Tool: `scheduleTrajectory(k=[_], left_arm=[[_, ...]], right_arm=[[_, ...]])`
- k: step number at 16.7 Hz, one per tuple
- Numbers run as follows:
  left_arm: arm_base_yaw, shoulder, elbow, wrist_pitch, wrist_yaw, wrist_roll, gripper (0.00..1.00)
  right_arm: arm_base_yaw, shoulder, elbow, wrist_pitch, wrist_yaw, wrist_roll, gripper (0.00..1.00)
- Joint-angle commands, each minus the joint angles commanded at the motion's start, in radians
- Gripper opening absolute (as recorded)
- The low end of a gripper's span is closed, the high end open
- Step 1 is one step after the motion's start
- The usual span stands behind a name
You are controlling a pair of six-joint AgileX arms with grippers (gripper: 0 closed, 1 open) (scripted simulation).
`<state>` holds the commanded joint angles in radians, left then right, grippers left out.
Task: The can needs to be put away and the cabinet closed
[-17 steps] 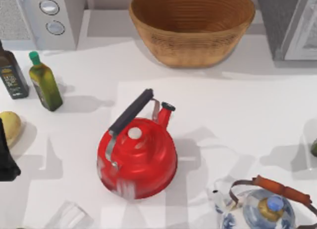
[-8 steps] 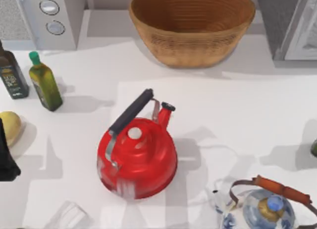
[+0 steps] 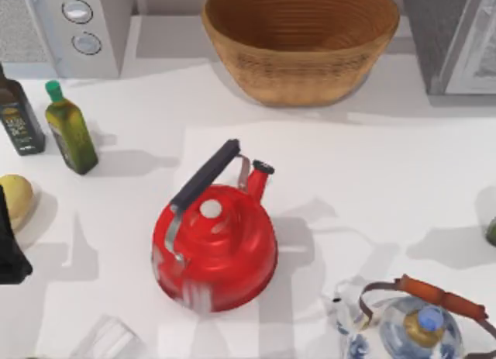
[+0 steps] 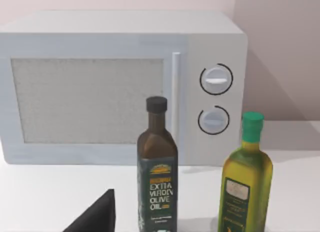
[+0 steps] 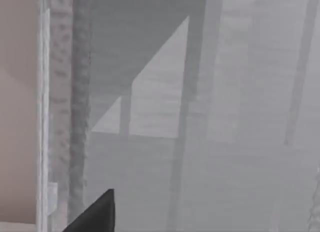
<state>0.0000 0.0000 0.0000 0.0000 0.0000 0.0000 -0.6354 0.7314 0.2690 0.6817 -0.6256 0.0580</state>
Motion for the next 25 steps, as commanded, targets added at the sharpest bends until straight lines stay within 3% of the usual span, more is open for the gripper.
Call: scheduleTrajectory(k=[5, 13, 21, 25], left_arm=[[0.000, 0.000, 0.000, 0.000, 0.000, 0.000, 1.00], [0.000, 0.000, 0.000, 0.000, 0.000, 0.000, 1.00], [0.000, 0.000, 0.000, 0.000, 0.000, 0.000, 1.00], [0.000, 0.000, 0.000, 0.000, 0.000, 0.000, 1.00]], right_arm=[[-0.205, 0.374, 0.059, 0.230, -0.206, 0.032, 1.00], [-0.383, 0.796, 0.105, 0.499, -0.369, -0.026, 1.00], [-0.385, 0.814, 0.110, 0.504, -0.384, -0.035, 1.00], [-0.373, 0.775, 0.251, 0.360, -0.404, -0.033, 1.00]])
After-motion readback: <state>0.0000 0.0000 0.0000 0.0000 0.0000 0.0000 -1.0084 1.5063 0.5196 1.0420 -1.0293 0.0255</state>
